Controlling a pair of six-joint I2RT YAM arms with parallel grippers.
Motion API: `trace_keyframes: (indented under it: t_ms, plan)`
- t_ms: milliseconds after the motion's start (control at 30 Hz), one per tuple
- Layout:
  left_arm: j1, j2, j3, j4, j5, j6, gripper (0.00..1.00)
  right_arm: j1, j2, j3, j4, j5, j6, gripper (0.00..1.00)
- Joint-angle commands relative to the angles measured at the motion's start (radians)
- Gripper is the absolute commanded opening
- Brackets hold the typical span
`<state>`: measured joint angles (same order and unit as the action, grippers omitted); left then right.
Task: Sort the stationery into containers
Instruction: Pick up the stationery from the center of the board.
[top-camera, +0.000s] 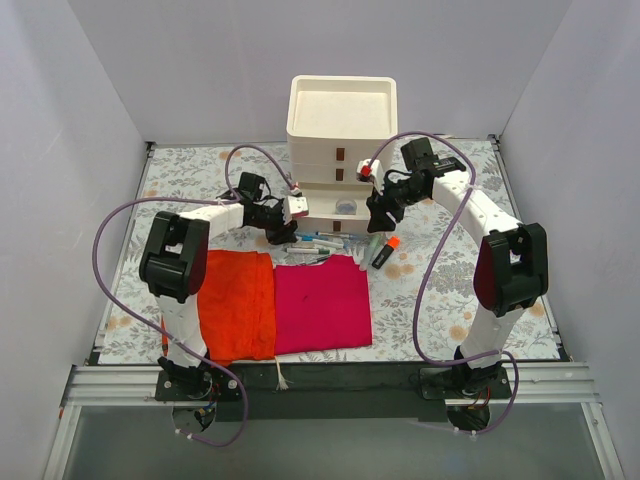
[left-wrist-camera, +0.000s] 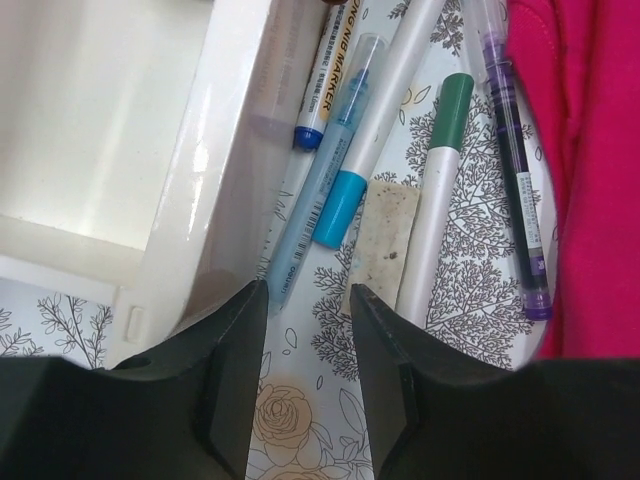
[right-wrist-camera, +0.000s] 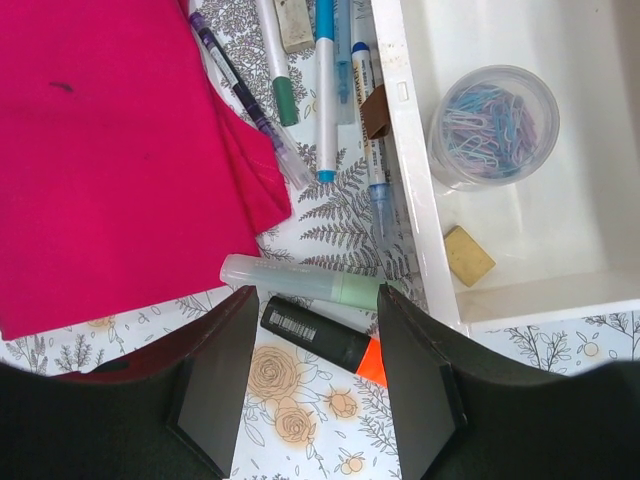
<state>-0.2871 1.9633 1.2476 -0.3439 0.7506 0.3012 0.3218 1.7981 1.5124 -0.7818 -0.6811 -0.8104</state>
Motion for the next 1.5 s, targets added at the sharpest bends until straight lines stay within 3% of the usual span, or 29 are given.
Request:
trace_keyframes:
  t_ms: [0, 700, 1200, 1300, 1467]
  plan:
    - [0.003, -0.066, -0.062, -0.001, 0.007, 0.041, 0.40, -0.007, 0.012, 0.002, 0.009, -0.031, 0.008, 0.60]
    - [-0.004, -0.130, -0.151, 0.020, 0.000, 0.045, 0.41, -0.010, 0.060, 0.054, 0.009, -0.043, 0.016, 0.59]
    - [-0.040, -0.026, -0.071, 0.039, 0.001, 0.052, 0.41, -0.010, 0.066, 0.058, 0.009, -0.038, 0.013, 0.59]
    - [-0.046, -0.018, -0.066, 0.039, 0.001, 0.050, 0.36, -0.010, 0.060, 0.051, 0.009, -0.038, 0.013, 0.59]
    - [-0.052, -0.018, -0.054, 0.007, 0.000, 0.050, 0.12, -0.013, 0.056, 0.052, 0.007, -0.029, 0.011, 0.59]
